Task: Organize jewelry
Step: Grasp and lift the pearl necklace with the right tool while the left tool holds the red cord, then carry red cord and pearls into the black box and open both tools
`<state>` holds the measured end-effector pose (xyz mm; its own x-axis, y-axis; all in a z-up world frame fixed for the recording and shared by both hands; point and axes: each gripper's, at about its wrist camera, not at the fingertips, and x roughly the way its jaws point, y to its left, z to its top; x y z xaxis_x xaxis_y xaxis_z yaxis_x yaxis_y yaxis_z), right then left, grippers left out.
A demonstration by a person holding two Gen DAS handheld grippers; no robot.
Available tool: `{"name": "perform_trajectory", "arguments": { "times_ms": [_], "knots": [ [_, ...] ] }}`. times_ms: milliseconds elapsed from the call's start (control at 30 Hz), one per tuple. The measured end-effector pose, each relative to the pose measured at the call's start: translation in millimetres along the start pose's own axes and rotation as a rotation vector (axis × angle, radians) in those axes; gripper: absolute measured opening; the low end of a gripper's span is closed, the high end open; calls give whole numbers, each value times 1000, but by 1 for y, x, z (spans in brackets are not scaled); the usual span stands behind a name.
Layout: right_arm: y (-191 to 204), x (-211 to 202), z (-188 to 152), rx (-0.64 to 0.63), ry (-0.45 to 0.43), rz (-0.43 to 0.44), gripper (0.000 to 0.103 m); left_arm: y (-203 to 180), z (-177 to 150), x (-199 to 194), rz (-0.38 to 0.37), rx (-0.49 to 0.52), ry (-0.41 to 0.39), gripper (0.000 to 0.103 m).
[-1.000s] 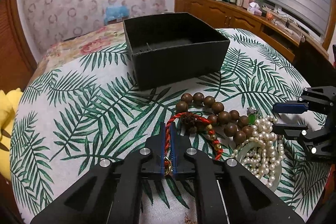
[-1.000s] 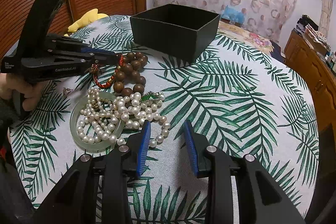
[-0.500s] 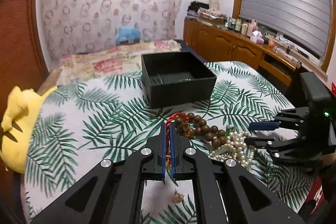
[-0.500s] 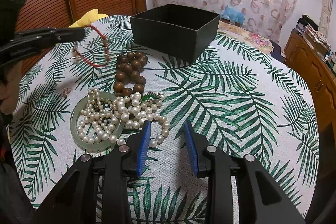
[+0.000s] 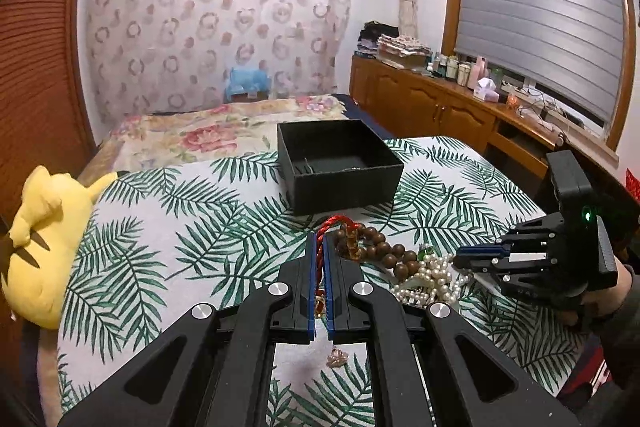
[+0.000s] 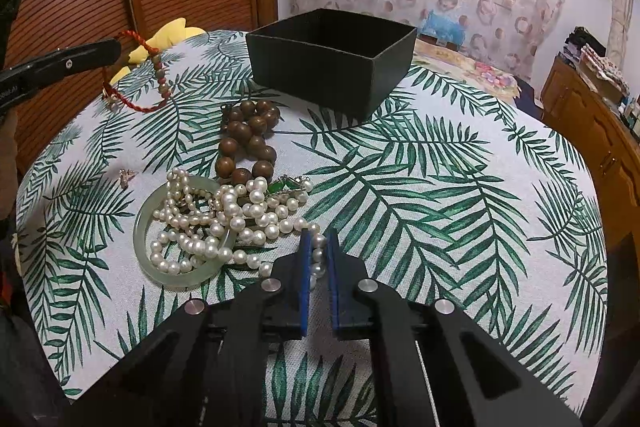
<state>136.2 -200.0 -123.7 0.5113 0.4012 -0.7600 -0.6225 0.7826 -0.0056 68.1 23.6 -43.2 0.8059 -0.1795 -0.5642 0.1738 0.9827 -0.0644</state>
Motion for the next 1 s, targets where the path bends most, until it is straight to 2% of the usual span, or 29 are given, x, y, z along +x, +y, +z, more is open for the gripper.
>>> {"name": "perform_trajectory", "arguments": {
  "times_ms": [133, 533, 1000],
  "knots": [
    [2, -19, 5, 4, -54, -7, 8, 1, -4, -3, -5, -9, -2, 2],
    [9, -93, 59, -43, -210, 1, 8, -8, 5, -24, -20, 3, -50, 2],
    [-6, -129, 107, -41, -294, -7, 8, -12, 34, -20, -42, 36, -60, 2]
  ]
}}
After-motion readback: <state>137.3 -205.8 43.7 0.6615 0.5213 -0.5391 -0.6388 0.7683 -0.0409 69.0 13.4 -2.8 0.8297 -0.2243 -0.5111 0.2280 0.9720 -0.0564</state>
